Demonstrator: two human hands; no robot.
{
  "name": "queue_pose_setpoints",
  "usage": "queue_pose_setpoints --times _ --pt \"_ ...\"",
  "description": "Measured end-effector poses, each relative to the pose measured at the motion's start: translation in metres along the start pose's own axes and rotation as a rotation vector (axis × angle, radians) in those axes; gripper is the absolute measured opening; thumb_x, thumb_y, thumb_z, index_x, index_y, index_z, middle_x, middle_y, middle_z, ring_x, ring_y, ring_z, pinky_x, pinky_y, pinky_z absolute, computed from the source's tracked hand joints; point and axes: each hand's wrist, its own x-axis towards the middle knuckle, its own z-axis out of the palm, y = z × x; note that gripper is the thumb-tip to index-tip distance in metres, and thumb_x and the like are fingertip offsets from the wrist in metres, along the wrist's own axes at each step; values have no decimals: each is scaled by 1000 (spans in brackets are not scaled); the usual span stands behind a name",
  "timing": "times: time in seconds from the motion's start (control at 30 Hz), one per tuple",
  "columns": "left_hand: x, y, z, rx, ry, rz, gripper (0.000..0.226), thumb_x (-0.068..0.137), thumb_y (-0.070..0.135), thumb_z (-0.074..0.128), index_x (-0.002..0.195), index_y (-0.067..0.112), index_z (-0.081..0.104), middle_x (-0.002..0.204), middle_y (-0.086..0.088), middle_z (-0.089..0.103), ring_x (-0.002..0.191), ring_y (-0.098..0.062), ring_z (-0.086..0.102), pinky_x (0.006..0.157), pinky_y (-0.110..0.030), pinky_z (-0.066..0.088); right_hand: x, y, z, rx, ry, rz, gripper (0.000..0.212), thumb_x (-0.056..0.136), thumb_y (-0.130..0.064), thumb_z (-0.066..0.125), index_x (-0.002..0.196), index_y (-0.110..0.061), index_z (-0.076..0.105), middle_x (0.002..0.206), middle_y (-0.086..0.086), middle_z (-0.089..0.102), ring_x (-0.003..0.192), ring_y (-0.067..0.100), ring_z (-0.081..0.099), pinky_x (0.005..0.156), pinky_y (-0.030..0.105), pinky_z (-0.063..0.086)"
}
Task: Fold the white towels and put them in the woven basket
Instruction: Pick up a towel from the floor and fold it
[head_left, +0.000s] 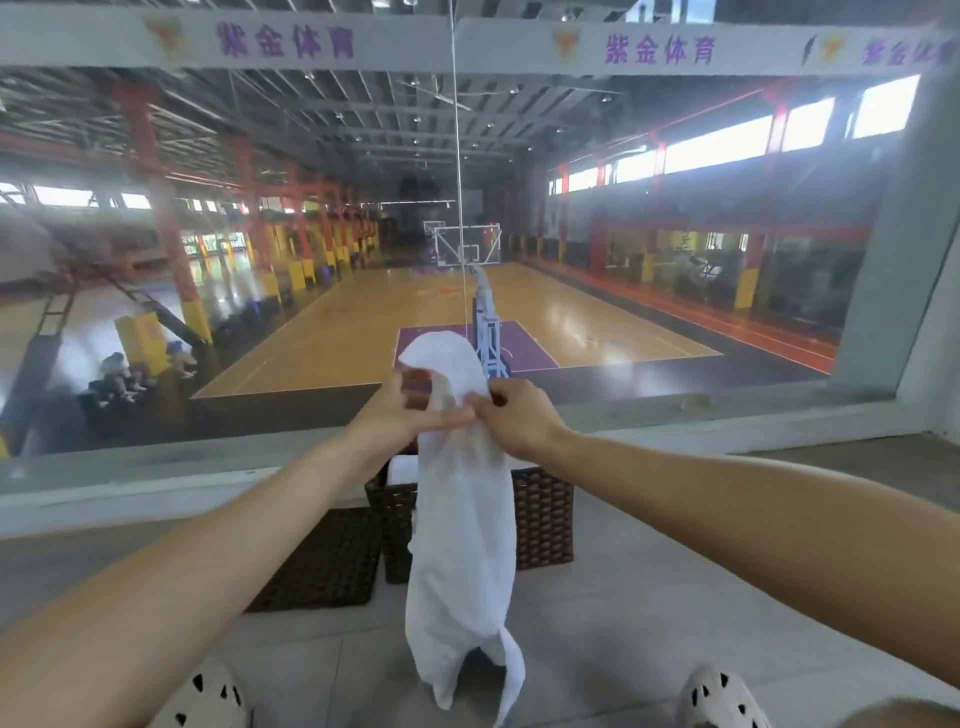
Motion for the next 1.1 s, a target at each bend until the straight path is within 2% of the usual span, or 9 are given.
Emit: queue_pose_setpoints --times 0.13,0.3,0.4,0.53,0.67,0.9,0.97,1.07,1.1 --pt "-22 -59 7 215 -87 -20 53 64 52 99 101 19 80 101 -4 82 101 -30 77 94 -57 61 -18 18 19 154 7 77 33 111 -40 47 109 -12 65 101 10 72 89 27 69 71 37 51" --pt "-27 -46 11 302 56 217 56 80 57 83 87 6 60 75 -4 60 69 -25 54 68 -39 41 -30 44 4 257 94 190 20 93 -27 61 110 -17 65 99 3 71 90 26 70 78 40 58" --pt "-38 -31 14 413 27 417 49 98 36 79 76 9 44 68 7 40 65 -13 33 63 -35 24 -31 44 -9 376 -21 258 54 71 -58 85 113 -24 75 107 -2 78 99 20 75 92 43 61" --pt "-48 -23 12 603 0 526 38 98 19 75 76 27 45 67 8 47 64 -13 38 62 -37 30 -38 47 -5 158 -47 283 40 80 -41 87 103 -11 75 96 0 75 87 19 72 72 31 55" --pt "-48 -22 -1 740 182 413 31 97 34 76 84 31 49 69 8 58 64 -16 53 57 -38 36 -38 47 -22 -16 64 172 16 92 -26 63 88 -11 67 83 5 66 78 27 61 63 33 46" --pt "-46 -16 -20 868 320 58 50 98 68 59 77 24 68 72 5 69 72 -22 70 58 -31 43 -40 44 -38 37 141 87 23 98 -13 55 75 -17 60 68 -2 54 64 20 45 54 28 35" --pt "-45 -16 -16 825 209 53 41 83 72 77 99 34 72 94 14 73 89 -17 70 66 -32 47 -39 41 -35 64 125 53 19 97 -14 62 79 -17 69 69 -3 60 64 18 50 54 27 39" --pt "-49 -9 5 545 -41 122 102 65 50 102 151 37 50 143 19 58 124 -6 55 96 -32 49 -35 37 -29 96 63 5 7 92 -17 80 87 -18 76 72 -8 71 66 11 63 63 26 50" --pt "-48 -8 12 496 -57 176 92 68 44 102 148 36 56 140 18 61 119 -2 56 96 -30 49 -35 36 -27 105 49 -1 11 89 -19 86 86 -20 76 67 -10 71 63 8 64 64 27 52"
